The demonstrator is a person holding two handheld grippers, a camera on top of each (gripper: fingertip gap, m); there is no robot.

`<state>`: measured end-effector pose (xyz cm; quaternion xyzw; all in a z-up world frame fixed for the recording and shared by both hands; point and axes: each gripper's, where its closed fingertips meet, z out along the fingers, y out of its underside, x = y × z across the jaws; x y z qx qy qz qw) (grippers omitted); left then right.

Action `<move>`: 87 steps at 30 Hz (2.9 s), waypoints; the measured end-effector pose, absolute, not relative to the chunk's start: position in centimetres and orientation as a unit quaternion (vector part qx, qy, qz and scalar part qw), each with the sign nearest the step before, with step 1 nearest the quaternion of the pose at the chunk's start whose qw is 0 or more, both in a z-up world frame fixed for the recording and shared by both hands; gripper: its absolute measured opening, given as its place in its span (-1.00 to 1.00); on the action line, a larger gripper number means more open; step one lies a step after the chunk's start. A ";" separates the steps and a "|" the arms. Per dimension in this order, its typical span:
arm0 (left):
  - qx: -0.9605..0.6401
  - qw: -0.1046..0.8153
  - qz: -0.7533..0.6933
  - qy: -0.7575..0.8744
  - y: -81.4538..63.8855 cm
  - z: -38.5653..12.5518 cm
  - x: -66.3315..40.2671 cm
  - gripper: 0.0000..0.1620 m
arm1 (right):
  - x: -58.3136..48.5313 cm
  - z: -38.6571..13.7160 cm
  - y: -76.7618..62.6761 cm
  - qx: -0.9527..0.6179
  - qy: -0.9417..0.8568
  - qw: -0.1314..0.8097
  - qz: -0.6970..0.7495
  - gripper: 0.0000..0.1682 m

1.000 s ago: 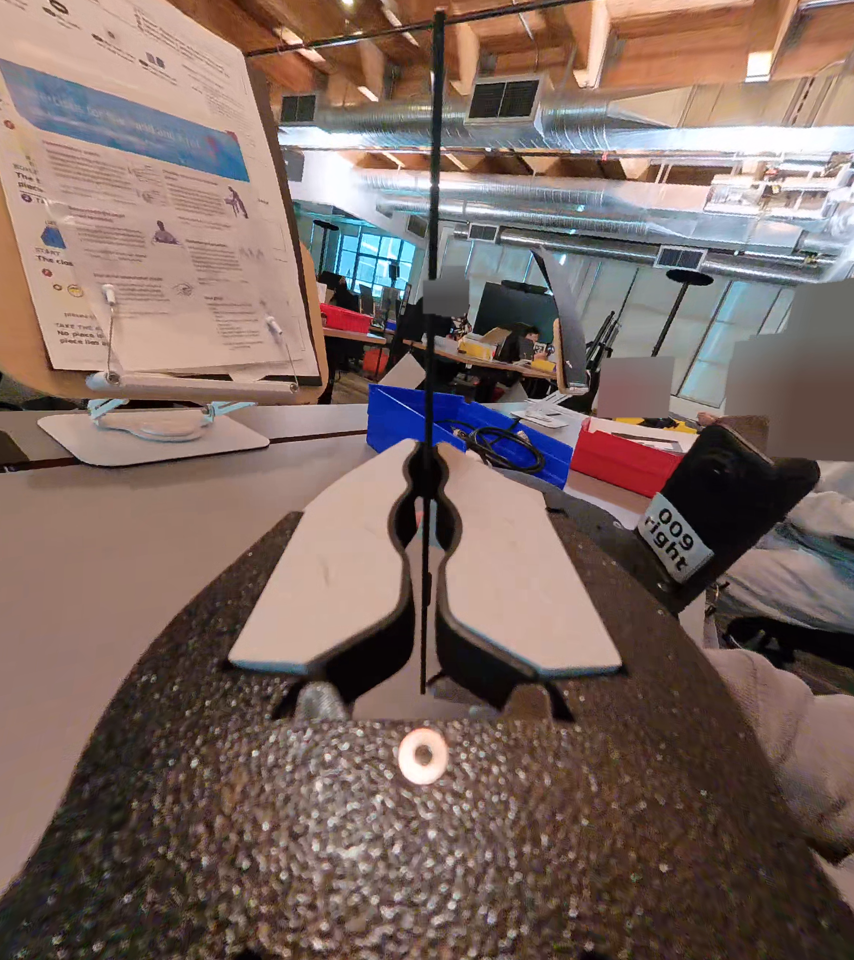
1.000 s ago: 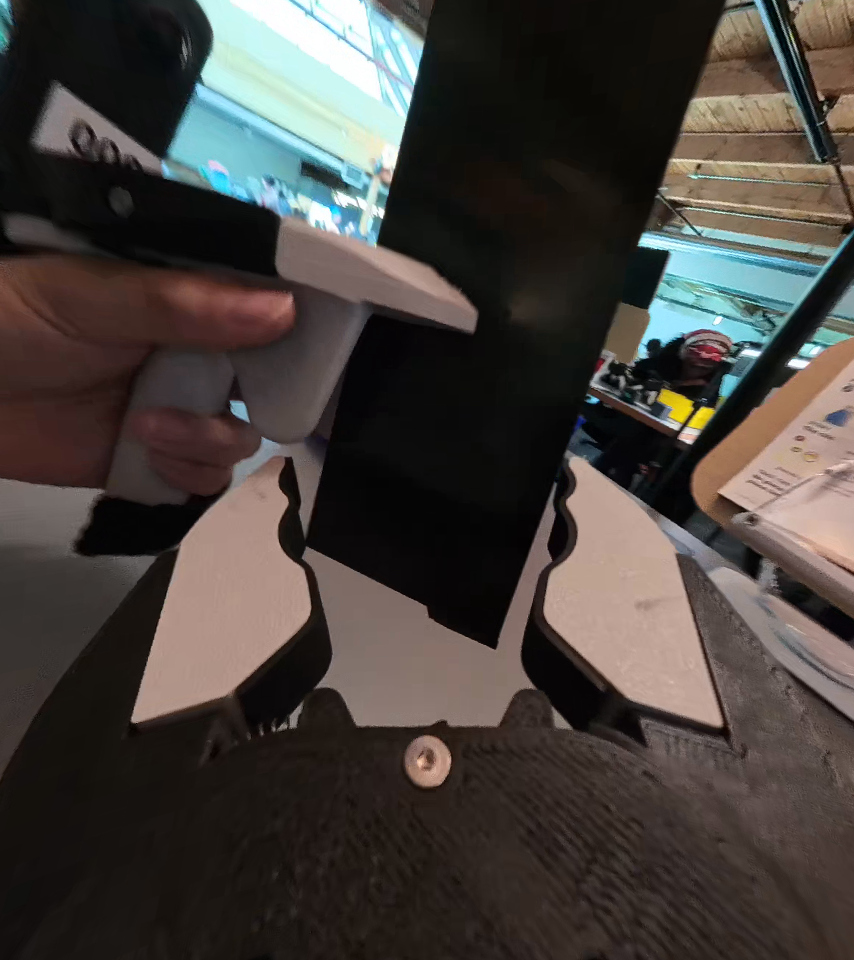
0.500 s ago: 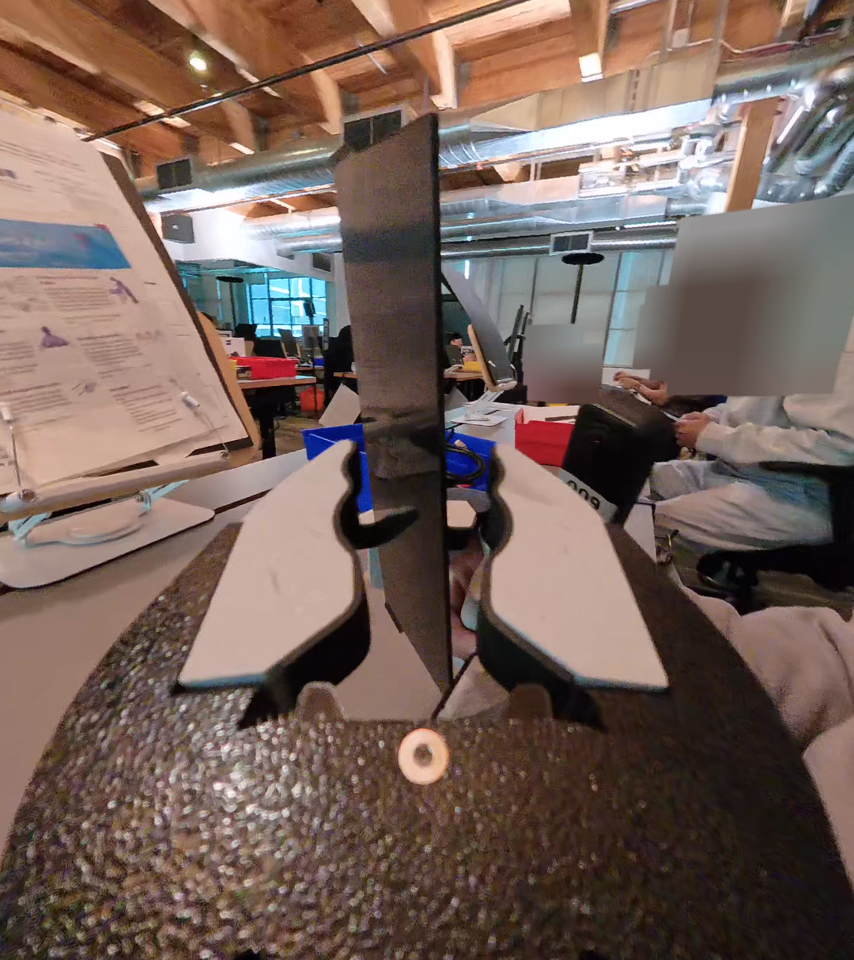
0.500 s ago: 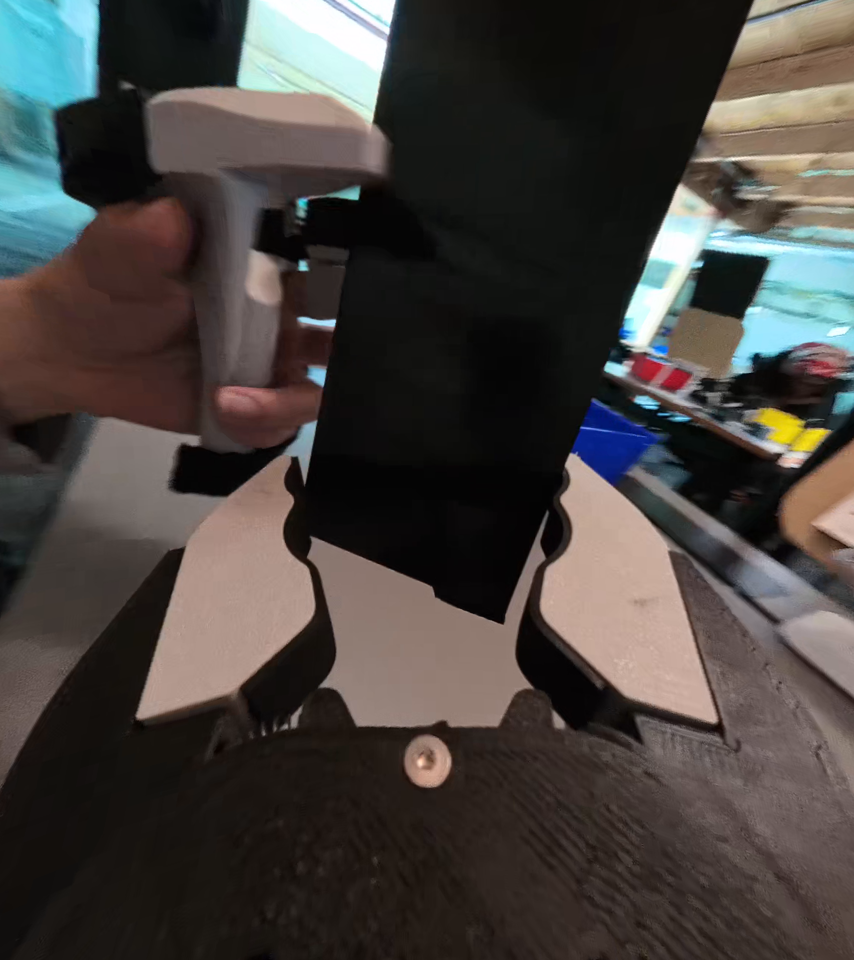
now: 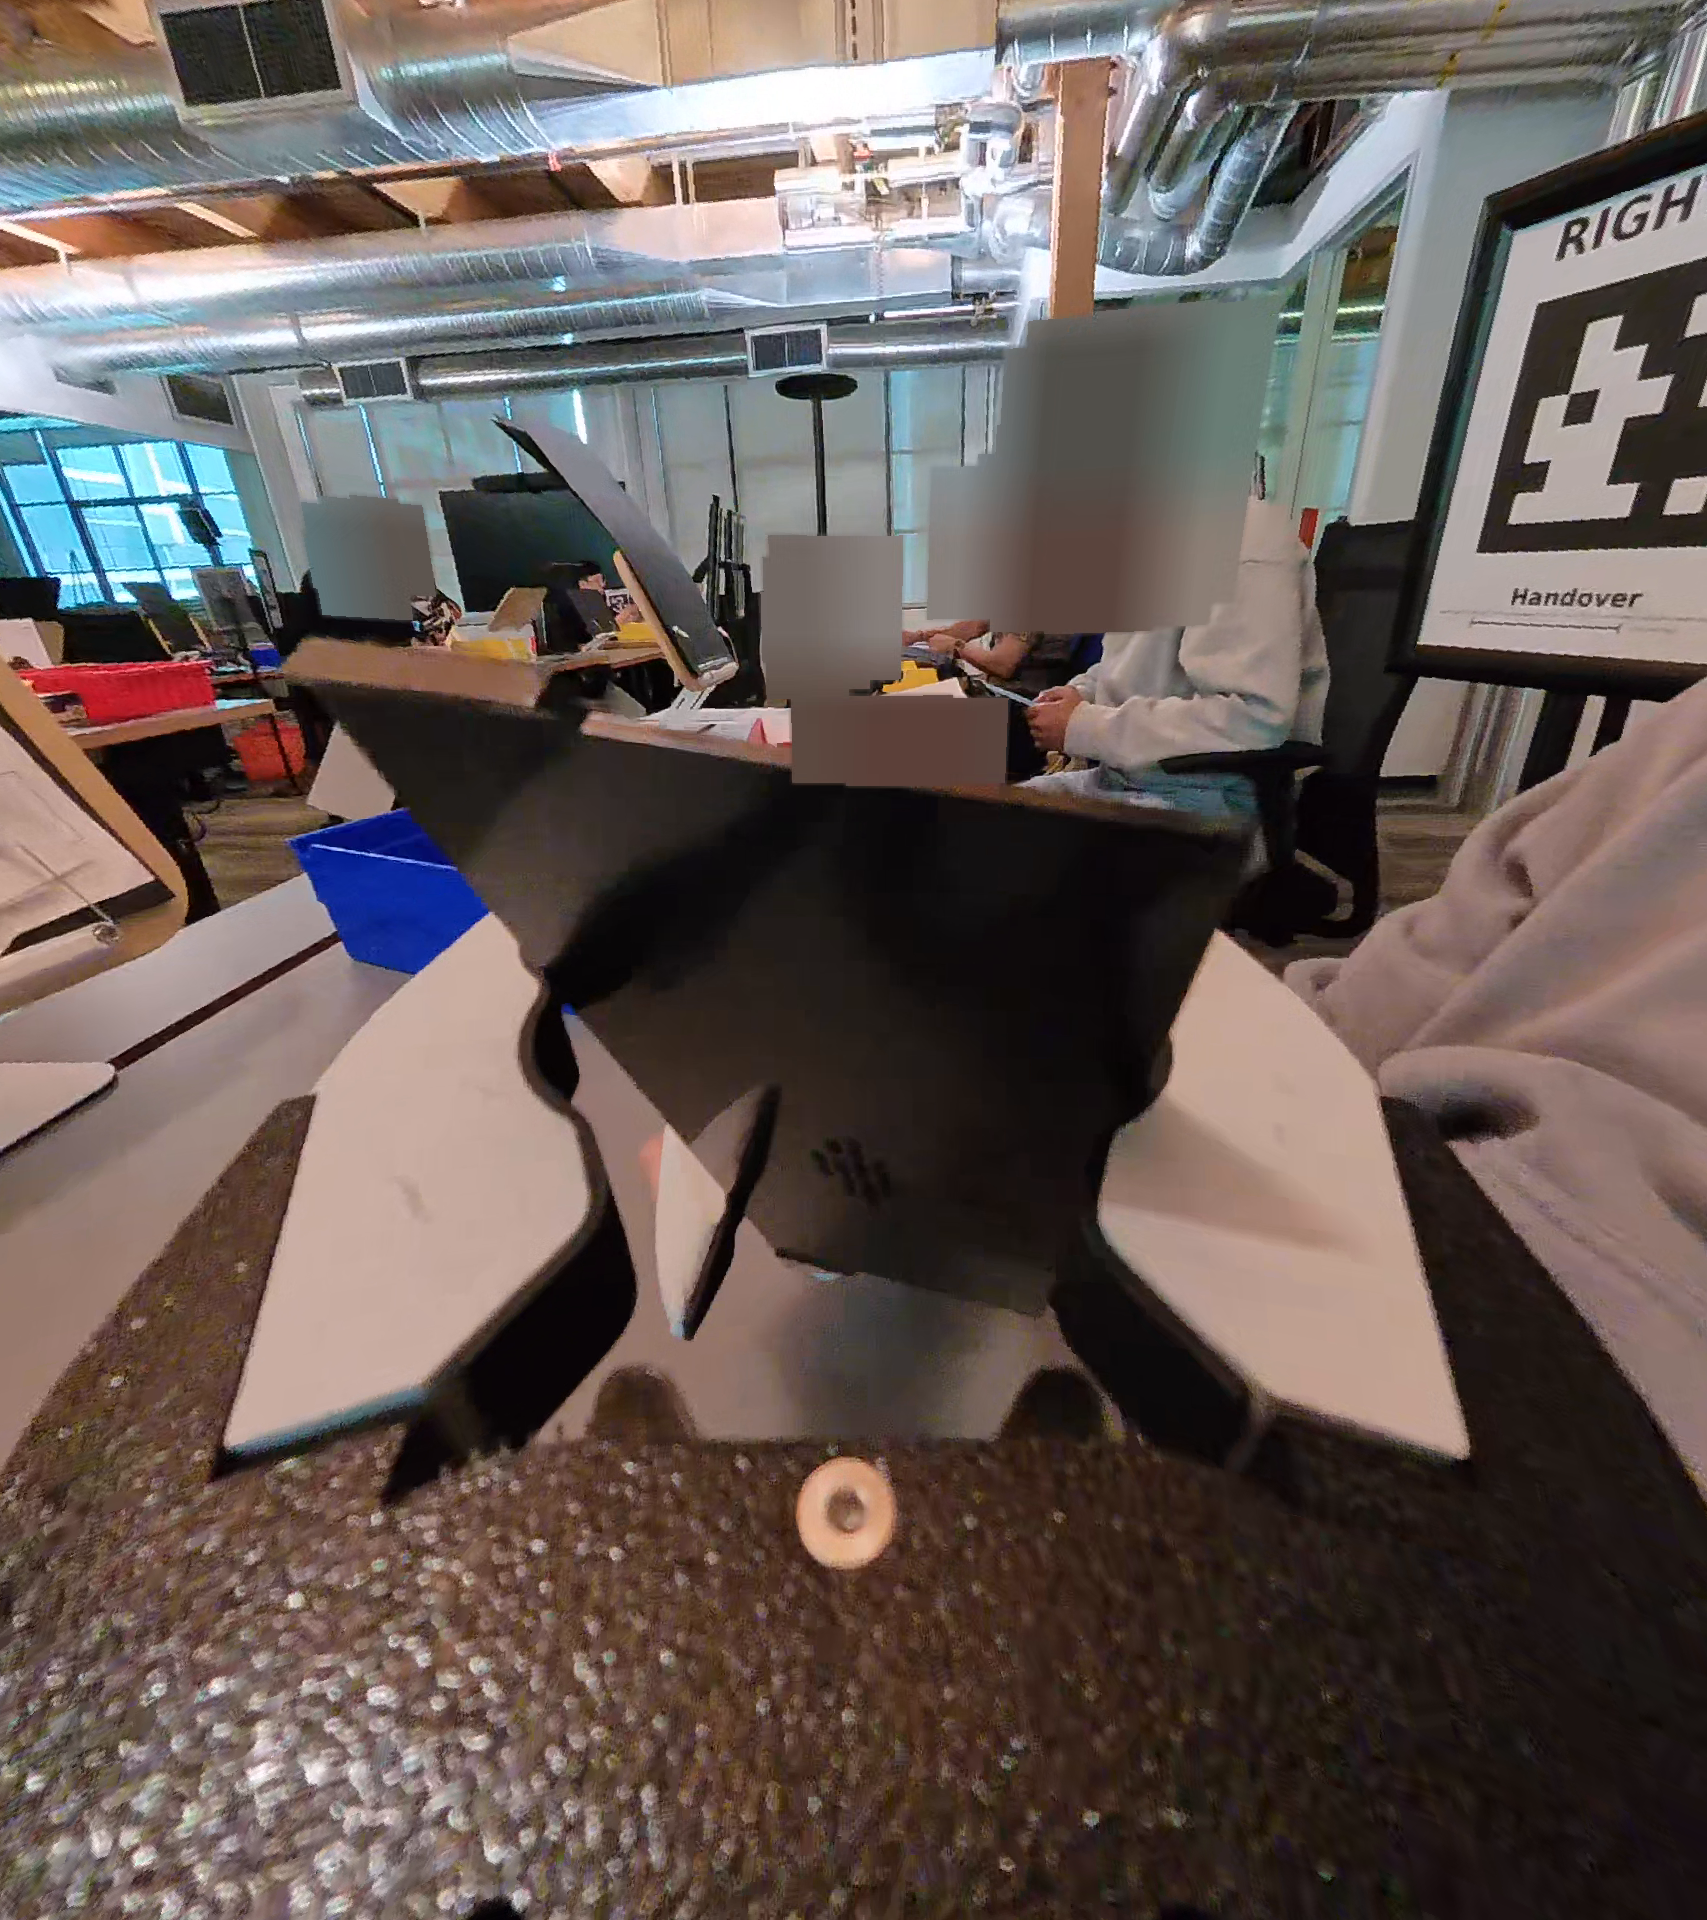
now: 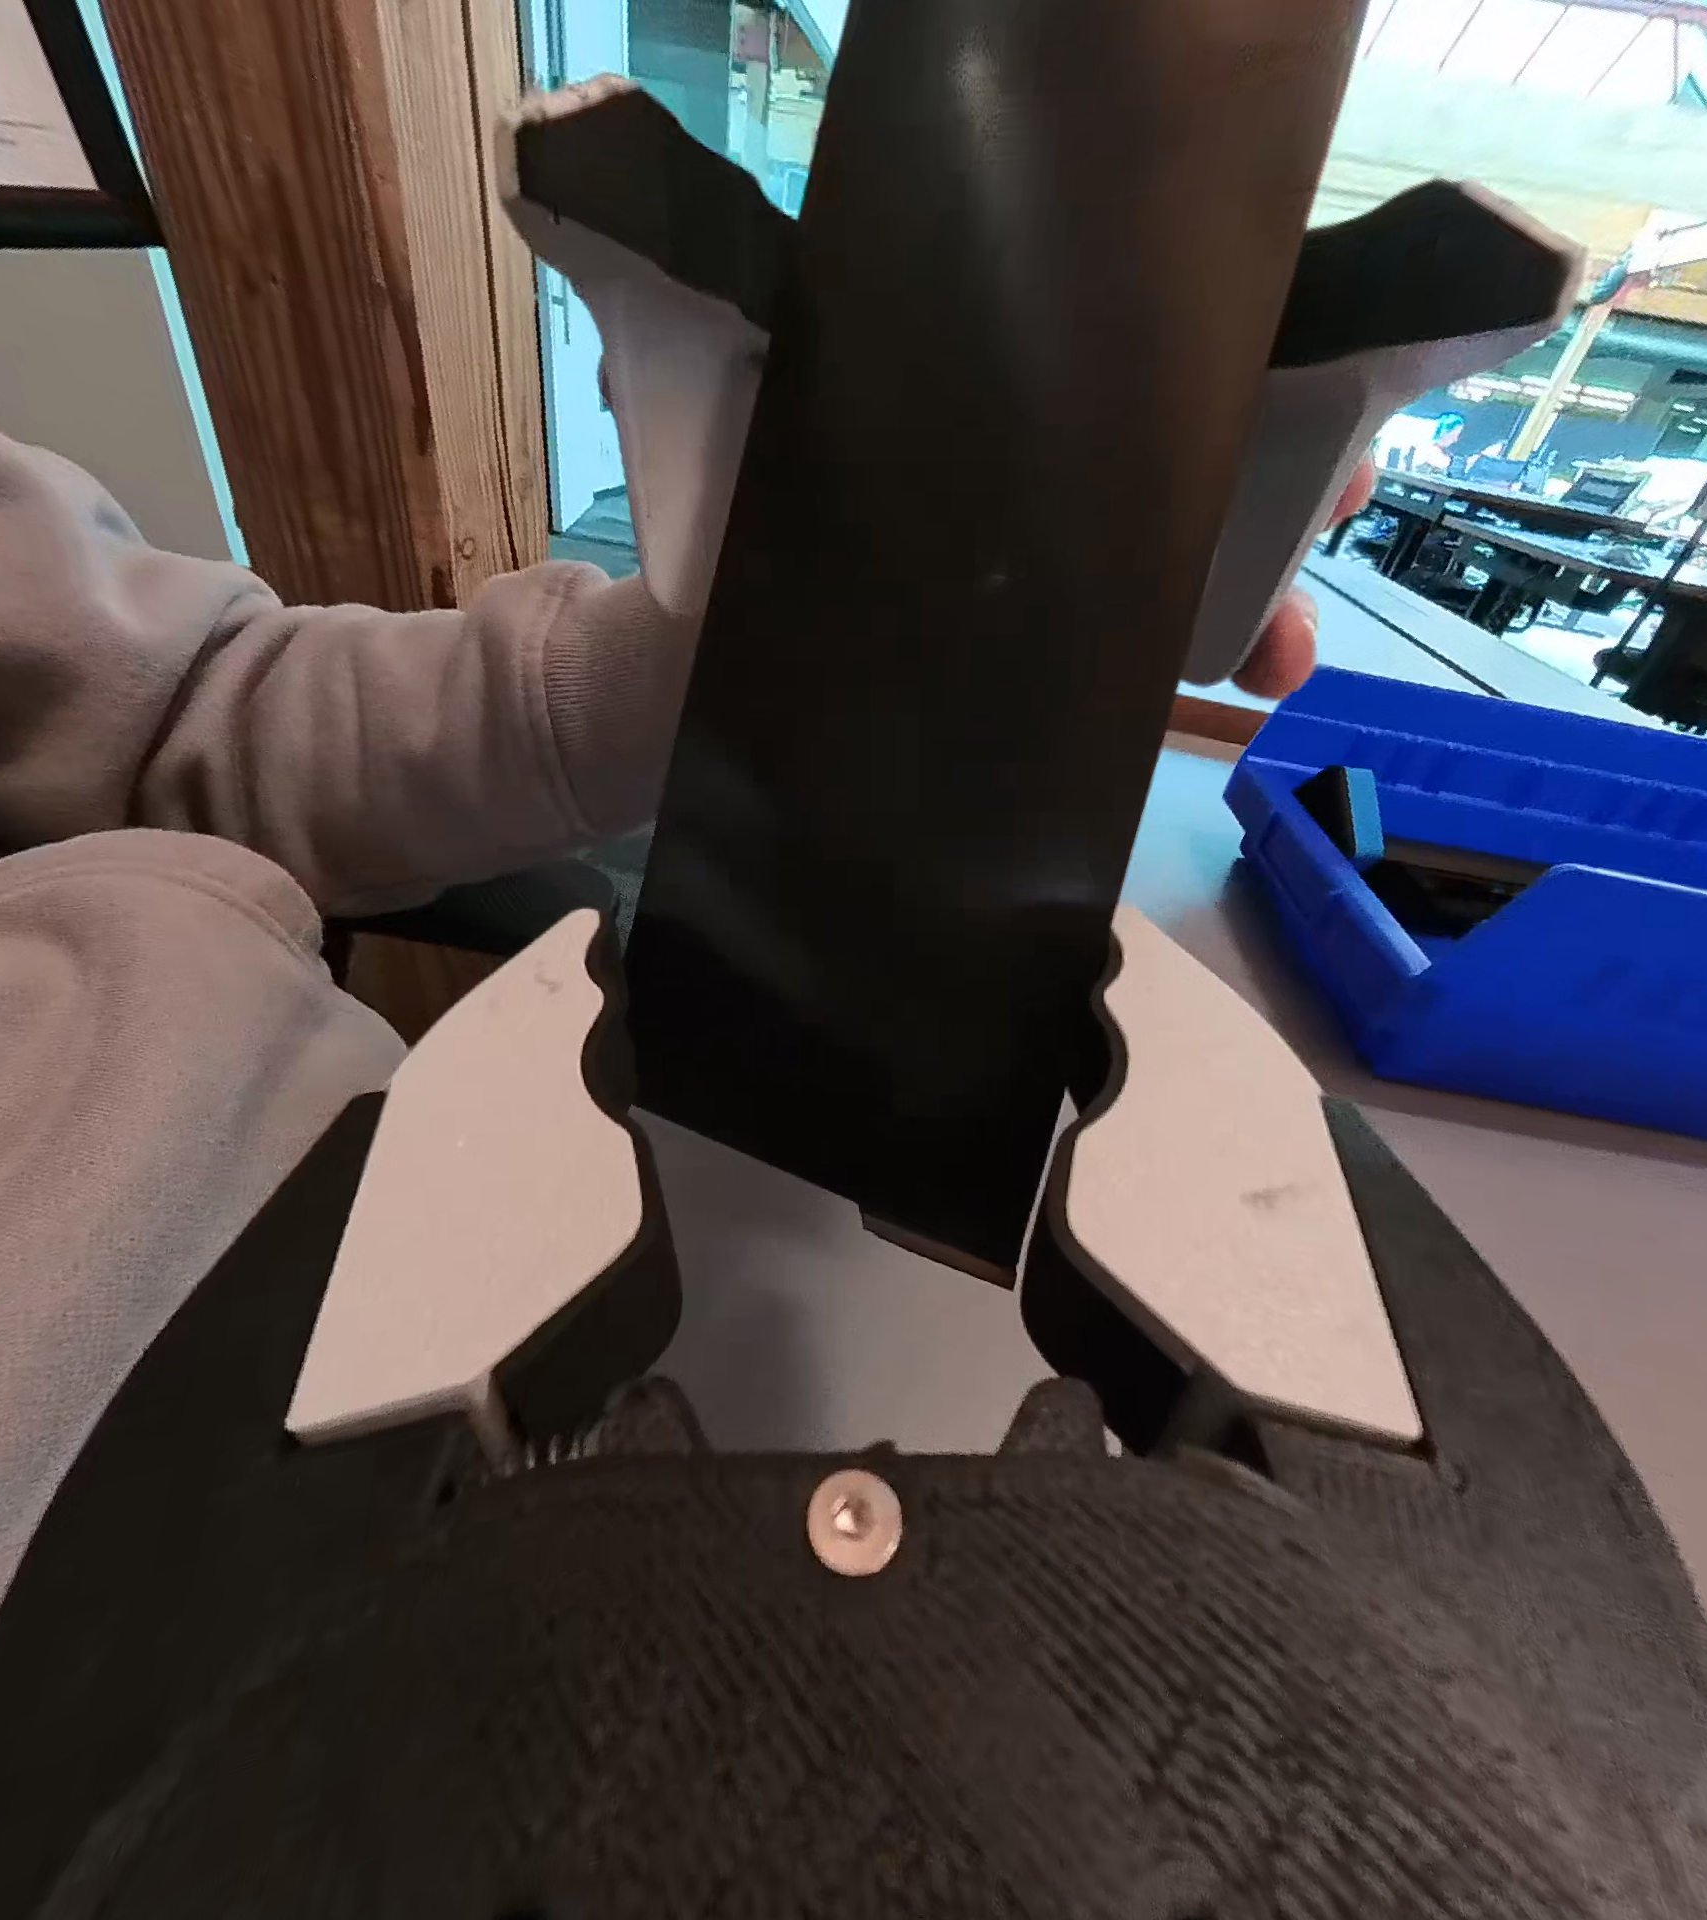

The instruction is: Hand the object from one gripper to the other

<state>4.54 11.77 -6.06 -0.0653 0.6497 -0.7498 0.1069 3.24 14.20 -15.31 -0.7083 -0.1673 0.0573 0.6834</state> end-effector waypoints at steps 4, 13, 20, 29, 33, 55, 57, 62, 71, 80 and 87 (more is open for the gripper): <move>-0.106 0.150 -0.717 0.672 11.6 -6.5 6.1 0.14 | 4.7 -15.9 14.6 -0.723 -0.140 0.676 0.020 0.01; -0.287 0.332 -0.624 0.647 12.5 -6.7 11.1 0.13 | 9.1 -15.1 15.0 -0.710 -0.071 0.686 -0.139 0.19; -0.334 0.410 -0.552 0.645 12.3 -8.0 12.2 0.13 | 10.1 -15.4 14.8 -0.688 -0.160 0.617 -0.346 -0.71; -0.204 0.348 -0.566 0.719 10.7 -7.6 9.7 0.15 | 11.7 -13.5 12.6 -0.692 -0.063 0.676 -0.247 -0.98; -0.122 0.347 -0.553 0.747 11.5 -7.6 7.9 -0.05 | 10.5 -12.3 12.3 -0.667 -0.033 0.737 -0.109 -0.98; -0.307 0.260 -0.647 0.648 14.1 -6.6 10.5 -0.98 | 11.9 -13.3 13.1 -0.673 0.002 0.720 -0.168 -0.14; -0.367 0.249 -0.679 0.585 14.4 -6.7 11.7 -0.98 | 12.9 -13.7 13.0 -0.682 0.003 0.693 -0.233 -0.03; -0.402 0.311 -0.673 0.537 13.7 -7.9 12.8 -0.98 | 12.9 -15.2 14.4 -0.715 0.011 0.660 -0.232 0.22; -0.367 0.318 -0.684 0.544 11.9 -6.9 11.7 -0.96 | 14.7 -16.2 13.6 -0.743 0.032 0.614 -0.263 0.09; -0.170 0.228 -0.677 0.679 10.4 -6.0 7.4 0.22 | 7.1 -15.9 14.9 -0.738 -0.092 0.668 -0.024 0.09; -0.115 0.189 -0.689 0.690 12.0 -5.9 5.5 0.16 | 4.7 -17.3 15.1 -0.750 -0.161 0.641 0.002 0.09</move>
